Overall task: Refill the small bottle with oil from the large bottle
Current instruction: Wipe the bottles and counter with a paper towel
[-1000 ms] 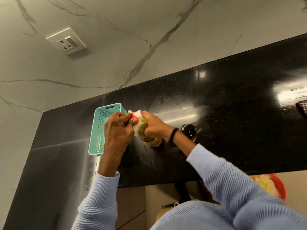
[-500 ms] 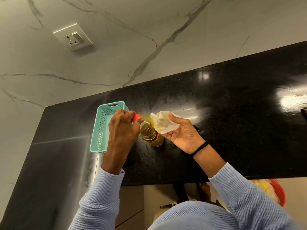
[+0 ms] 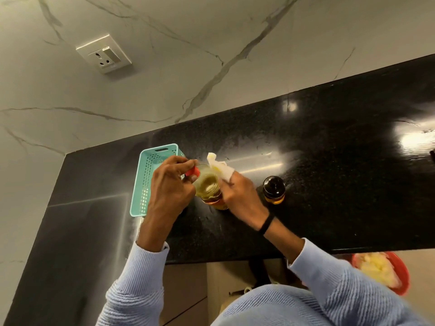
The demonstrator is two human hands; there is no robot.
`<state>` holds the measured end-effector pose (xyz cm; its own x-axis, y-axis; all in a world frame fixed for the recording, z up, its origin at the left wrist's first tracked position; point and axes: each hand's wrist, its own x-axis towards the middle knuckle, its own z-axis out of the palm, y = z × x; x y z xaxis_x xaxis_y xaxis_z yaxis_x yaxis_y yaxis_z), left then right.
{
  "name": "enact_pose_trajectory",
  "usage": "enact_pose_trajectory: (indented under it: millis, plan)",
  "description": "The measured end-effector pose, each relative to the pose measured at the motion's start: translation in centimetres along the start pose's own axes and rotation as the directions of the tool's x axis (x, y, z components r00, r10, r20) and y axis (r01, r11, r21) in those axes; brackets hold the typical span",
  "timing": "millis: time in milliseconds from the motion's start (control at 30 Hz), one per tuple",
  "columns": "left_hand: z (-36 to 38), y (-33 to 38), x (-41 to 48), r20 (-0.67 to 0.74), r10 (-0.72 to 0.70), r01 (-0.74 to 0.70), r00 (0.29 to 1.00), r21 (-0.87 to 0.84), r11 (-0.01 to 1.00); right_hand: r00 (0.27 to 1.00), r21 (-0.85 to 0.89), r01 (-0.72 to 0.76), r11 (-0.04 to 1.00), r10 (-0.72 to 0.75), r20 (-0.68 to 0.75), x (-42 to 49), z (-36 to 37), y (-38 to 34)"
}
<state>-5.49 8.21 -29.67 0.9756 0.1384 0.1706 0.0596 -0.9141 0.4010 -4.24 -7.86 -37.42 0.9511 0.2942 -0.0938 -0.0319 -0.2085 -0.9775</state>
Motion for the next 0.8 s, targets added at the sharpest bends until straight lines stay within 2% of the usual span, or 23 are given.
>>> enact_pose_trajectory:
  millis: [67,167,200,267,333,367,467,567,667,800]
  plan:
    - [0.1,-0.4,-0.1,-0.008,-0.042,0.042,0.999,0.005,0.999,0.983,-0.085,0.153,0.985,-0.142,0.12,-0.6,1.9,0.1]
    - [0.1,-0.5,-0.3,-0.034,-0.043,0.043,0.999,0.015,0.999,0.952,-0.106,0.294,0.95,-0.282,0.115,-0.1,3.5,-0.5]
    - [0.1,-0.4,-0.3,-0.038,-0.033,0.034,0.999,0.022,0.999,0.96,-0.08,0.268,0.96,-0.259,0.106,0.6,3.5,-0.7]
    - [0.2,-0.1,-0.2,-0.042,-0.03,0.031,0.999,0.031,0.999,0.988,0.014,0.087,0.996,-0.088,0.123,3.0,3.1,-0.6]
    - [0.3,0.0,0.0,-0.047,-0.049,0.05,0.998,0.015,0.999,0.975,0.071,-0.106,0.992,0.089,0.204,5.5,2.6,0.4]
    - [0.4,0.0,0.1,-0.05,-0.057,0.057,0.997,0.007,0.998,0.963,0.084,-0.149,0.985,0.125,0.24,6.2,2.5,1.2]
    - [0.5,-0.2,-0.1,-0.072,-0.046,0.047,0.996,0.005,0.999,0.962,0.102,-0.152,0.983,0.124,0.243,4.6,1.9,2.1]
    - [0.4,-0.3,-0.4,-0.091,-0.046,0.045,0.995,-0.015,0.999,0.977,0.279,-0.11,0.954,0.052,0.209,-0.3,1.9,3.2]
    - [0.4,-0.2,-0.2,-0.085,-0.049,0.048,0.995,-0.018,0.999,0.973,0.333,-0.07,0.94,-0.009,0.23,-2.7,3.0,4.1]
    - [0.6,-0.1,0.1,-0.055,-0.046,0.045,0.997,-0.005,0.999,0.954,0.309,-0.196,0.931,0.108,0.281,2.4,2.9,1.1]
